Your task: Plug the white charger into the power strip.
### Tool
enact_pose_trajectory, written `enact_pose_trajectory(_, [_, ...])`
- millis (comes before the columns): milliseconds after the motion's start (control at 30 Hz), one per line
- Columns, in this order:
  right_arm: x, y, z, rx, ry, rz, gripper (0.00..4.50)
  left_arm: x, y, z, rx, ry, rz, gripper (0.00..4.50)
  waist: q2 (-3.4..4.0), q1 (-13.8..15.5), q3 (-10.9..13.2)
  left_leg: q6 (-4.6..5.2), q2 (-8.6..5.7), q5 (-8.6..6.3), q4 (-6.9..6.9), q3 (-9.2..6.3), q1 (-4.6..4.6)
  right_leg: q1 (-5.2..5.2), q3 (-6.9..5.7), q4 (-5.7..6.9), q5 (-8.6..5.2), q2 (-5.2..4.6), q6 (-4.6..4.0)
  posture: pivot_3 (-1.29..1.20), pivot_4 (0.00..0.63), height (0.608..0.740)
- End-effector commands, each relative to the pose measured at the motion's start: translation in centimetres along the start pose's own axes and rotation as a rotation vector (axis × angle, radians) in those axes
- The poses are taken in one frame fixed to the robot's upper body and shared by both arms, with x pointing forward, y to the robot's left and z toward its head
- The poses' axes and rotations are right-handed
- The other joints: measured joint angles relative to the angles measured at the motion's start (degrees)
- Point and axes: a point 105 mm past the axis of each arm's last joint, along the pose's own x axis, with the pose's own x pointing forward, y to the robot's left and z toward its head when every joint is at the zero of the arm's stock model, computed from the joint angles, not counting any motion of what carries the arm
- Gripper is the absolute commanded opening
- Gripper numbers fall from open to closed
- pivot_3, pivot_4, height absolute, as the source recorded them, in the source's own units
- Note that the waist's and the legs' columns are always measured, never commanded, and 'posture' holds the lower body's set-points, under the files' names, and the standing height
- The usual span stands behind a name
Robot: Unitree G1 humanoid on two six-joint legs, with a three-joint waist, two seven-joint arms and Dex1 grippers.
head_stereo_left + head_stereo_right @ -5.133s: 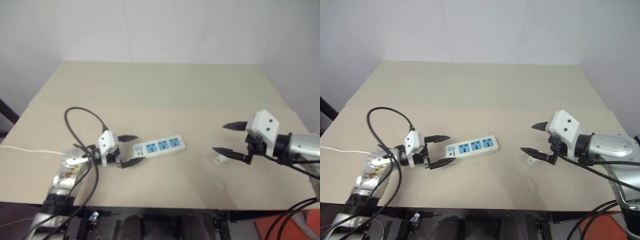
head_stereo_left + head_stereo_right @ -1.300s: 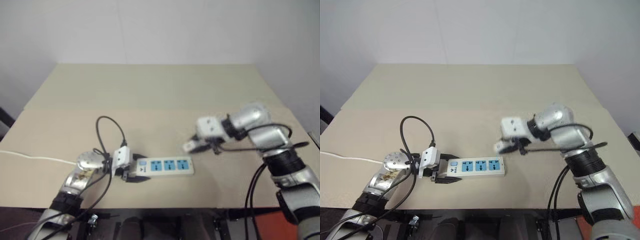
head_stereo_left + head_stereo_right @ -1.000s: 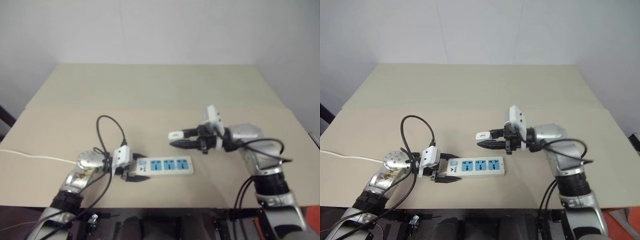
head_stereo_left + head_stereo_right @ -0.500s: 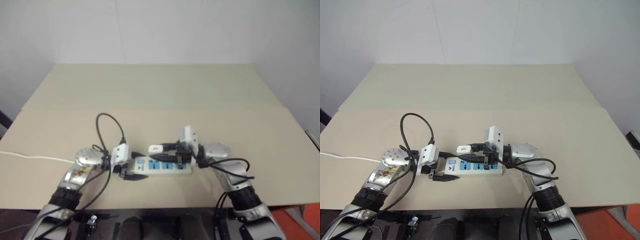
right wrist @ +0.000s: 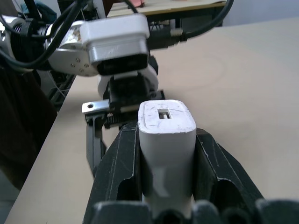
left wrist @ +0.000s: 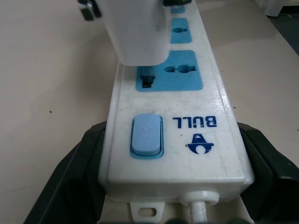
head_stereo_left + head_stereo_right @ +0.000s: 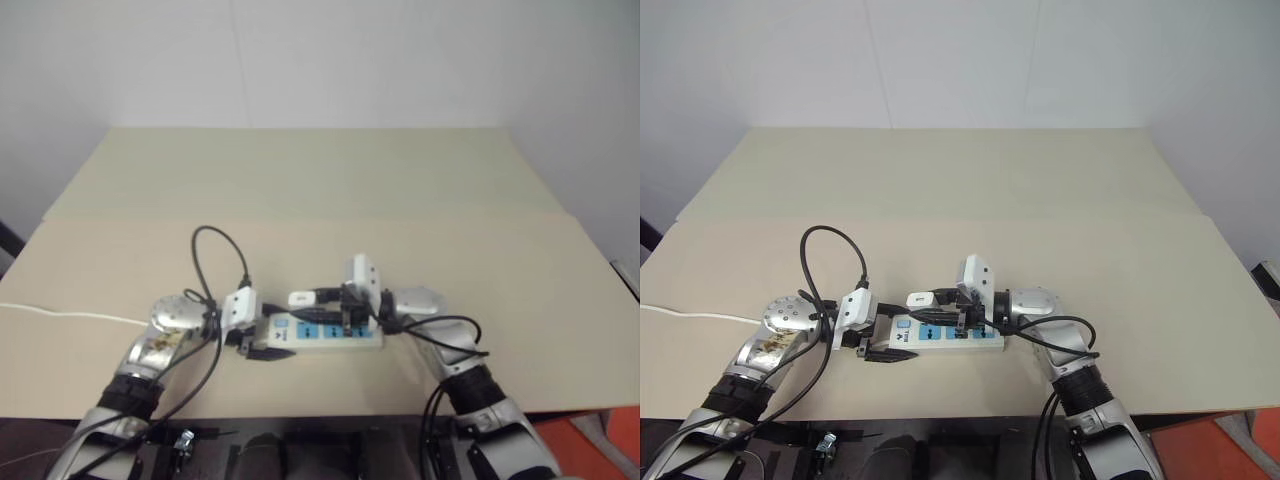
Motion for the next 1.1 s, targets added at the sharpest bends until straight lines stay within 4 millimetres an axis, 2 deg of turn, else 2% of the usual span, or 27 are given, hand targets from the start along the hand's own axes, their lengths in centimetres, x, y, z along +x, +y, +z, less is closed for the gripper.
enact_pose_trajectory(33, [0.5, 0.1, 0.9, -0.030, -0.032, 0.011, 1.14, -0.3, 0.1, -0.5, -0.007, 0.038, -0.003, 3.31, 0.00, 0.0, 0.0, 0.00, 0.00, 0.00, 0.00, 0.00, 0.00, 0.00, 0.00, 0.00, 0.00, 0.00, 0.00, 0.00, 0.150, 0.740])
enact_pose_trajectory(433, [1.4, 0.5, 0.5, -0.009, -0.038, 0.019, 1.14, -0.3, 0.1, -0.4, -0.005, 0.039, -0.005, 3.31, 0.00, 0.0, 0.0, 0.00, 0.00, 0.00, 0.00, 0.00, -0.01, -0.01, 0.00, 0.00, 0.00, -0.01, 0.00, 0.00, 0.150, 0.740])
enact_pose_trajectory(633, [0.6, -0.3, -0.6, 0.003, -0.006, -0.016, 1.14, -0.4, 0.2, -0.5, -0.005, 0.041, -0.003, 3.31, 0.00, 0.0, 0.0, 0.00, 0.00, 0.00, 0.00, 0.00, 0.00, 0.00, 0.00, 0.00, 0.00, -0.01, 0.00, 0.00, 0.150, 0.740])
enact_pose_trajectory(933, [-0.1, -0.8, 0.0, -0.012, -0.011, -0.026, 1.14, -0.4, 0.3, -0.4, -0.003, 0.041, -0.004, 3.31, 0.00, 0.0, 0.0, 0.00, 0.00, 0.00, 0.00, 0.00, 0.00, 0.00, 0.00, 0.00, 0.00, -0.01, 0.00, 0.00, 0.150, 0.740])
enact_pose_trajectory(1100, [-0.3, -0.4, -0.6, -0.006, 0.002, -0.023, 1.14, -0.4, 0.4, -0.4, 0.000, 0.041, -0.005, 3.31, 0.00, 0.0, 0.0, 0.00, 0.00, 0.00, 0.00, 0.00, -0.01, 0.00, 0.00, -0.01, 0.00, -0.01, 0.00, 0.00, 0.150, 0.740])
